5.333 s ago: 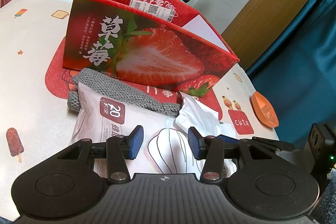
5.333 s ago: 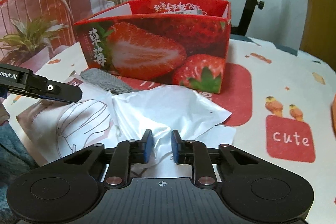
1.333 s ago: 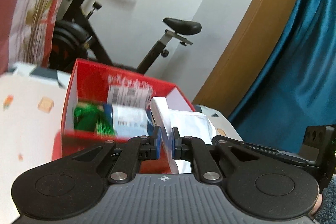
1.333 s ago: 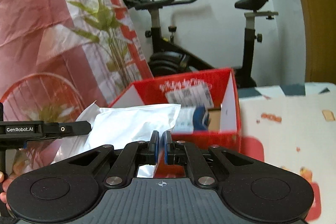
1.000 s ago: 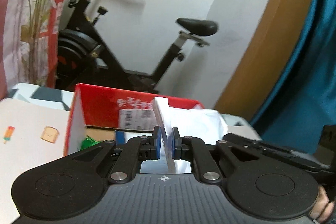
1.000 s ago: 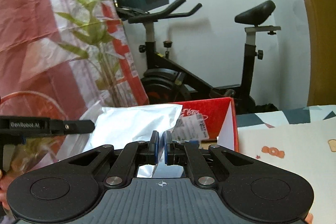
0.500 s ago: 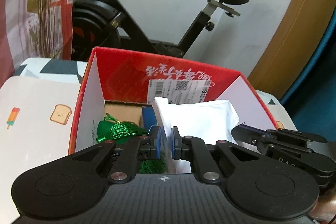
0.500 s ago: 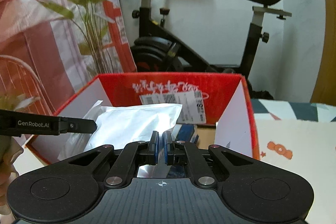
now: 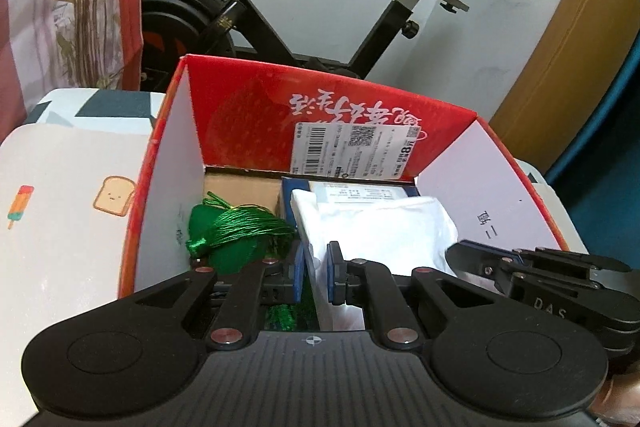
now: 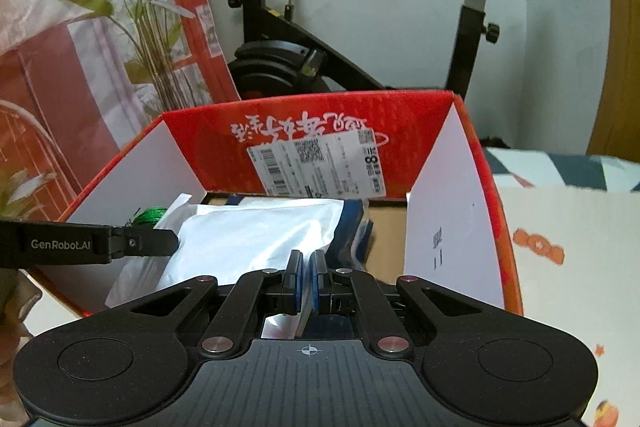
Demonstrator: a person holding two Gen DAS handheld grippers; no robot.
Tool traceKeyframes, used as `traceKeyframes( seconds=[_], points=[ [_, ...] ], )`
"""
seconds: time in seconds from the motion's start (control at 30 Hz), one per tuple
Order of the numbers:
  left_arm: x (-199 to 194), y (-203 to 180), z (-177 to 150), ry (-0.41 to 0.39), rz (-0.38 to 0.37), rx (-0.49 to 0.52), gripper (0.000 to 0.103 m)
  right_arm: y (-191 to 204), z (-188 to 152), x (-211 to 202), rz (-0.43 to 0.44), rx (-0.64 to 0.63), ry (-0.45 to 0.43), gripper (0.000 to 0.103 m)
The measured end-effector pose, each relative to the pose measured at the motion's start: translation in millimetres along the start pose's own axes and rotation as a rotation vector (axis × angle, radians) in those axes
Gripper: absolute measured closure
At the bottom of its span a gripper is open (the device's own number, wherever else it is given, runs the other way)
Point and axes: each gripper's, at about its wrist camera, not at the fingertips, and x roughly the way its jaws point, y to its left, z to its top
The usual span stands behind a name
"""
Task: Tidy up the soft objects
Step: 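Lower the white packet into the box and open both grippers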
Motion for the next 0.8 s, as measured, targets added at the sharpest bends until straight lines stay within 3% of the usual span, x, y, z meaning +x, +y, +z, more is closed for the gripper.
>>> traceKeyframes(
  seconds=[0.13,0.2,0.4,0.6,0.8],
  points=[
    [-2.9,1.2,0.5,-0.004,0.013,0.007,0.086,4.5,-1.8,1.2,0.012,-0.001,0.019,0.098],
    [-4.5,0.3,-0.5,-0.010,0.014,0.018,0.078,7.1,-2.0,2.8,0.016,0.003,0.030,0.098],
    [-11.4,-4.9,-1.8,-0.033,0.029,0.059,0.066,15.5,-2.7,6.3,0.014,0.002,0.042,0.098],
    [-19.7,-5.9,-0.6,-0.070,0.009,0.053,0.064,15.5,-2.3,4.7,-0.019,-0.004,0.042,0.099],
    [-24.3,-4.7,-2.6,-0.079,0.012,0.048,0.064,27.4,-2.1,3.9,0.013,-0.017,0.059,0.099]
  ],
)
